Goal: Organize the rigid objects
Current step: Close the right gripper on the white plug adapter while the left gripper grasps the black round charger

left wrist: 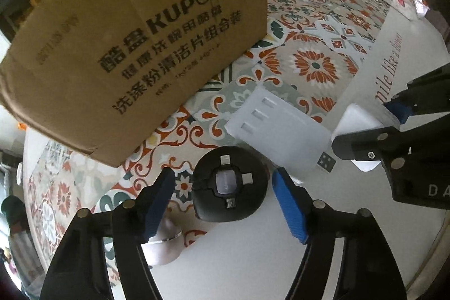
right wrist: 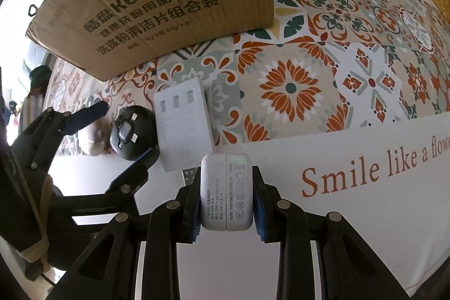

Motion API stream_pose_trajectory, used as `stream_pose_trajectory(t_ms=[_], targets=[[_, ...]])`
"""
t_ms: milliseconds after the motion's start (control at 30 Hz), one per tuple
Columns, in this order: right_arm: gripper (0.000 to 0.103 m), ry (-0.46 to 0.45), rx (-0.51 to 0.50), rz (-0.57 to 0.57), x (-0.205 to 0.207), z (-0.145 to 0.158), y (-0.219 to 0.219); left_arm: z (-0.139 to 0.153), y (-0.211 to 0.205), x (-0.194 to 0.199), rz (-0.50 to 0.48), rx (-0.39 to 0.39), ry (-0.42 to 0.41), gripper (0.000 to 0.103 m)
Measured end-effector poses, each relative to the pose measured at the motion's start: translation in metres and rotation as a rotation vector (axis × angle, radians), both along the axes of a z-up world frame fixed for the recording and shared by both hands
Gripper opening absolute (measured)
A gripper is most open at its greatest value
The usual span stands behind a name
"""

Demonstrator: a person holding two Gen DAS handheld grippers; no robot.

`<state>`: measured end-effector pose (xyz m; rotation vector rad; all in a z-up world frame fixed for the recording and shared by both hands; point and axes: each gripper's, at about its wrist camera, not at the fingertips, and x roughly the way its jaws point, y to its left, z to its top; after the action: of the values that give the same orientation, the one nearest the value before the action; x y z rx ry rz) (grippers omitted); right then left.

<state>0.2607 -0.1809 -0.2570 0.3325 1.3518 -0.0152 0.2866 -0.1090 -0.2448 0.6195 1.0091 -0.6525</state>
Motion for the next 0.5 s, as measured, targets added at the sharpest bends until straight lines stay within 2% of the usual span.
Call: stream_pose_trajectory(t_ms=[100, 200, 500], targets=[[0.03, 0.001, -0.001, -0.004, 0.007, 0.0, 0.0, -0.006, -0.001, 0.001, -0.008, -0.005, 0.013, 0.063], [0.03, 0.007, 0.0, -0.01, 0.008, -0.001, 0.001, -0.006, 0.0, 0.004, 0.008, -0.043, 0.037, 0.055], [0.03, -0.002, -0.008, -0.007, 0.004, -0.002, -0.002, -0.004, 0.012, 0.004, 0.108, -0.104, 0.07, 0.055]])
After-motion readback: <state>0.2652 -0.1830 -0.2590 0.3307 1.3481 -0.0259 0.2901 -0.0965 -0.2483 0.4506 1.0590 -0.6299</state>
